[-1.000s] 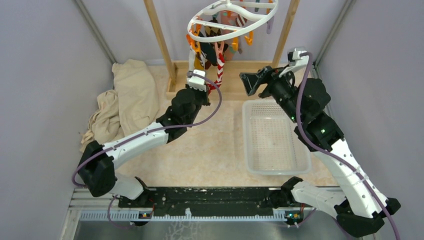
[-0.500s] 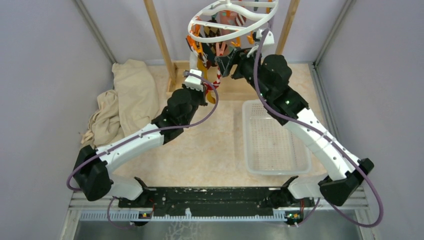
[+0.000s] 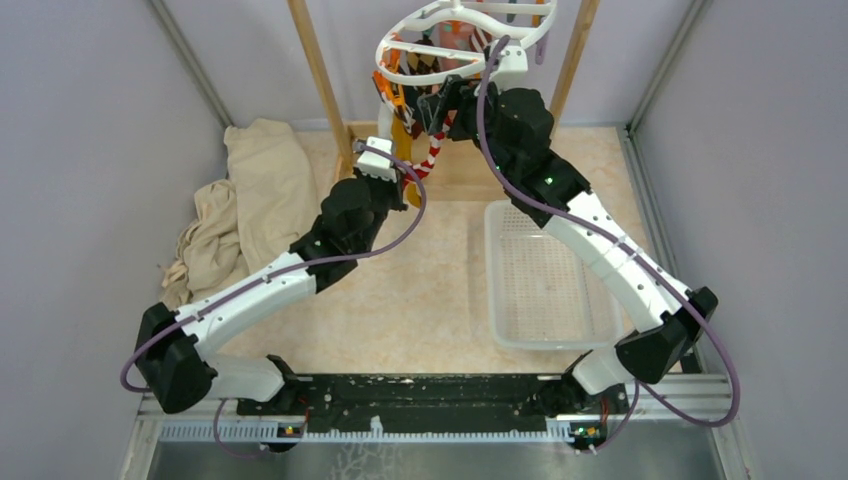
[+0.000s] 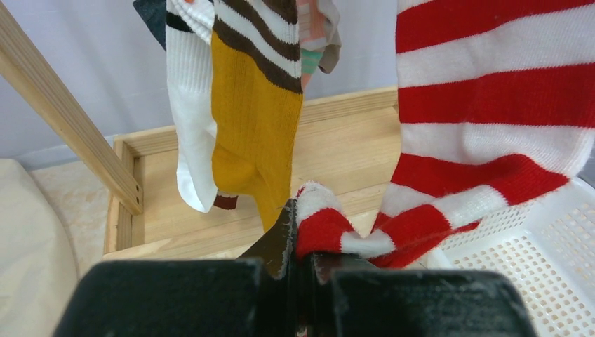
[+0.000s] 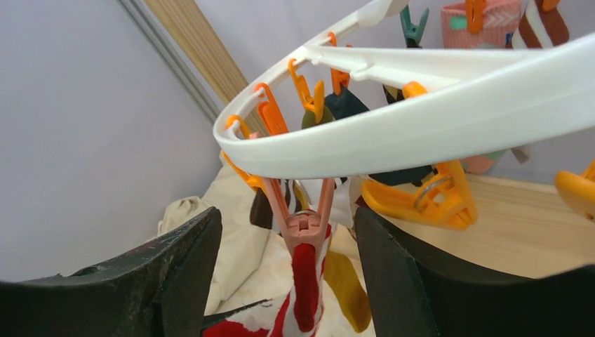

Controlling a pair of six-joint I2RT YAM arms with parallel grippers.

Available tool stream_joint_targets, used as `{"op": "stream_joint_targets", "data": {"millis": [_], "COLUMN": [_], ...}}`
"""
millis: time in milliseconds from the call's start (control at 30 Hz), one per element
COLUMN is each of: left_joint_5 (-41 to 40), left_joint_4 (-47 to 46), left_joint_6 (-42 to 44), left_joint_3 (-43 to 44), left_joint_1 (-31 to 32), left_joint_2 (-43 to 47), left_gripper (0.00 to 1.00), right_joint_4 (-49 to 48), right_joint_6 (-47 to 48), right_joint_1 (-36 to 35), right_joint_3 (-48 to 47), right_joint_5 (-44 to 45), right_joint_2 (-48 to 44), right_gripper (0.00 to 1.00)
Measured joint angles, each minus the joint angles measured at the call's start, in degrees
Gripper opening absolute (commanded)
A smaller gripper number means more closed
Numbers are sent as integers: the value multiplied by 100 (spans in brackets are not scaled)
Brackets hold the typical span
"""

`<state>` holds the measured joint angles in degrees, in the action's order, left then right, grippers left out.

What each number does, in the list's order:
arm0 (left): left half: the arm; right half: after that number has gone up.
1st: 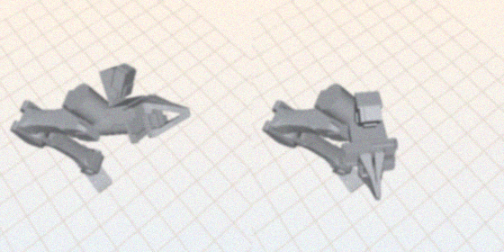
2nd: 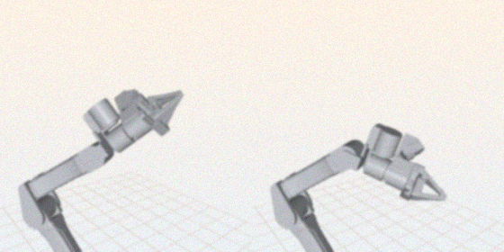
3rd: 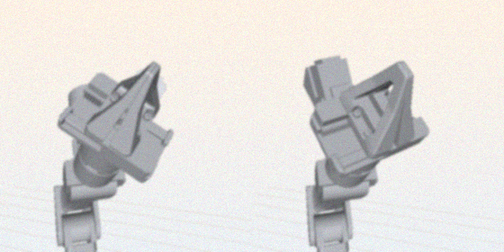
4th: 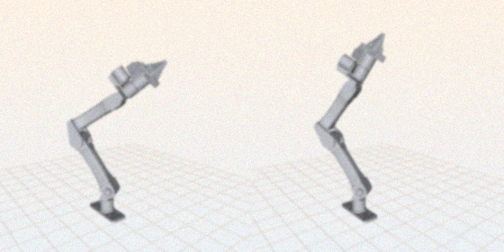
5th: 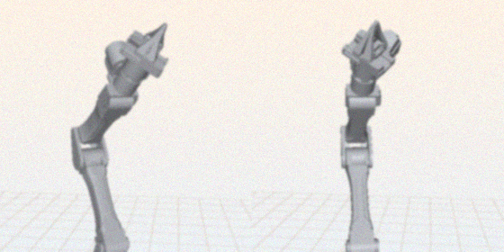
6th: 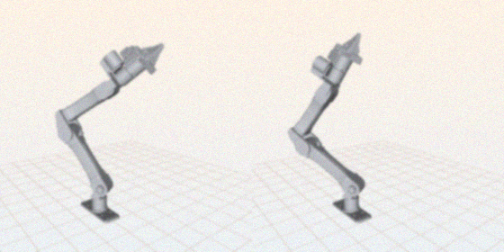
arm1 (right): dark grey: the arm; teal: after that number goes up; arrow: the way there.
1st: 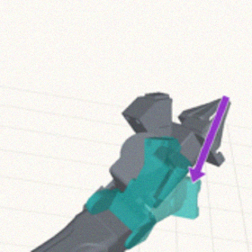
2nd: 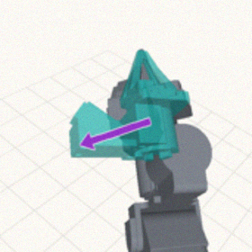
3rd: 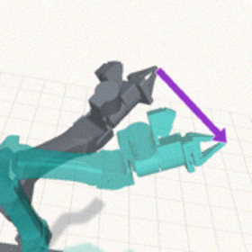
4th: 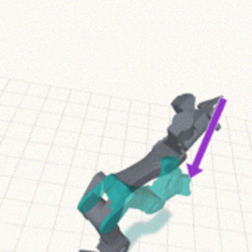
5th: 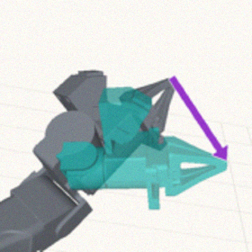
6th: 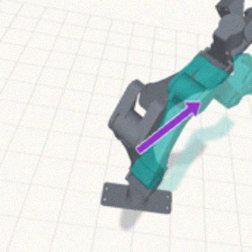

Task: Remove the socks clipped to the hanger
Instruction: Remove the sock from the hanger.

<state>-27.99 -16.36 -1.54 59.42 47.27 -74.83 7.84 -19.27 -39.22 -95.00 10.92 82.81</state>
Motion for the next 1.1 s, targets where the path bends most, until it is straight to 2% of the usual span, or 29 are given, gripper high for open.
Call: {"op": "stream_joint_targets", "data": {"millis": [433, 900, 1100], "left_joint_5": [-33, -35, -35], "left_joint_4": [221, 361, 393], "left_joint_6": [-13, -129, -179], "left_joint_3": [-2, -46, -46], "left_joint_1": [0, 0, 0], "left_joint_2": [151, 188, 188], "left_gripper": [0, 0, 0], "right_joint_4": [116, 26, -63], "right_joint_6": [2, 15, 17], "right_joint_1": [0, 0, 0], "right_joint_3": [-232, -264, -264], "right_joint_5": [234, 363, 459], "right_joint_2": [267, 404, 413], "right_gripper": [64, 63, 59]}}
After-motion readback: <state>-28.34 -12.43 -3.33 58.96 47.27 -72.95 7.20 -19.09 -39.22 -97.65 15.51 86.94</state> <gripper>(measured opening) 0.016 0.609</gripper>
